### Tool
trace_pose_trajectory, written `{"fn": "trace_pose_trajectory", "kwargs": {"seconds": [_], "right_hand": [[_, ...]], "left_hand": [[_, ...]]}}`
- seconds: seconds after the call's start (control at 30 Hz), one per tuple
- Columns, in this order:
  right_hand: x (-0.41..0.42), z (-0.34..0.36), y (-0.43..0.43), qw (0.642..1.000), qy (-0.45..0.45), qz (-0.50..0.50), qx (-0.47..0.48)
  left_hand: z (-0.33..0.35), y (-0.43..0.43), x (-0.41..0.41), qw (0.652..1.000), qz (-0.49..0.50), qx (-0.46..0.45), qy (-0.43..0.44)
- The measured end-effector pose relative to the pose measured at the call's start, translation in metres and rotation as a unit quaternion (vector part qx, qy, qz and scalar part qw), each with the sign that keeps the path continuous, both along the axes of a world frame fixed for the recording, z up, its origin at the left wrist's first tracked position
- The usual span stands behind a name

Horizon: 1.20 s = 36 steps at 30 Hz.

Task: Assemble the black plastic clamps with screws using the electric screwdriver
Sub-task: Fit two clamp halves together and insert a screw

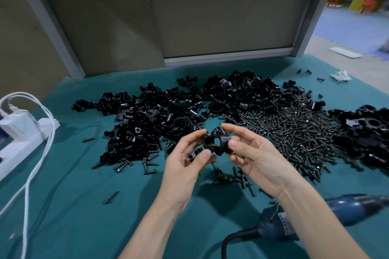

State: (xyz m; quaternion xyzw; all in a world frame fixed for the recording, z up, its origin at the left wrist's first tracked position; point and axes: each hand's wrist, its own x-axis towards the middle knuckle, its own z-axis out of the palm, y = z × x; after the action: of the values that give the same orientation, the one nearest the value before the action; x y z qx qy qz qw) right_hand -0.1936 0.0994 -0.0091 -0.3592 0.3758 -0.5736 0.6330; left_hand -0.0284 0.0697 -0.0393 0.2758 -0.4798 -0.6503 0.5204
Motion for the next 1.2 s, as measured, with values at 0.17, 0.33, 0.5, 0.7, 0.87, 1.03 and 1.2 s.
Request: {"fn": "trace_pose_trajectory", "kwargs": {"seconds": [0.17,0.33,0.5,0.7,0.87,1.03,1.2], "right_hand": [[0.0013,-0.0025,0.0,1.0,0.007,-0.004,0.0],[0.0038,-0.0028,-0.0003,1.0,0.009,-0.005,0.001],[0.0036,-0.0029,0.0003,1.0,0.008,-0.001,0.003],[0.002,-0.0042,0.0002,0.999,0.034,0.0,0.006],[0.0011,-0.0036,0.0004,0.999,0.042,0.001,0.015],[0.0011,-0.0033,-0.0001,0.998,0.049,-0.01,0.032],[0.0022,-0.0016,0.0004,0.998,0.059,-0.013,0.036]], "left_hand": [[0.0019,0.0023,-0.0015,0.998,-0.029,0.025,0.047],[0.0033,0.0019,-0.0002,0.998,-0.033,0.028,0.052],[0.0009,0.0016,0.0001,0.999,-0.029,0.015,0.032],[0.0038,0.0028,0.0021,0.999,-0.004,-0.025,-0.028],[0.0036,0.0042,0.0028,0.992,0.037,-0.082,-0.087],[-0.0005,0.0032,0.0027,0.983,0.072,-0.114,-0.124],[-0.0042,0.0027,0.0014,0.983,0.074,-0.117,-0.124]]}}
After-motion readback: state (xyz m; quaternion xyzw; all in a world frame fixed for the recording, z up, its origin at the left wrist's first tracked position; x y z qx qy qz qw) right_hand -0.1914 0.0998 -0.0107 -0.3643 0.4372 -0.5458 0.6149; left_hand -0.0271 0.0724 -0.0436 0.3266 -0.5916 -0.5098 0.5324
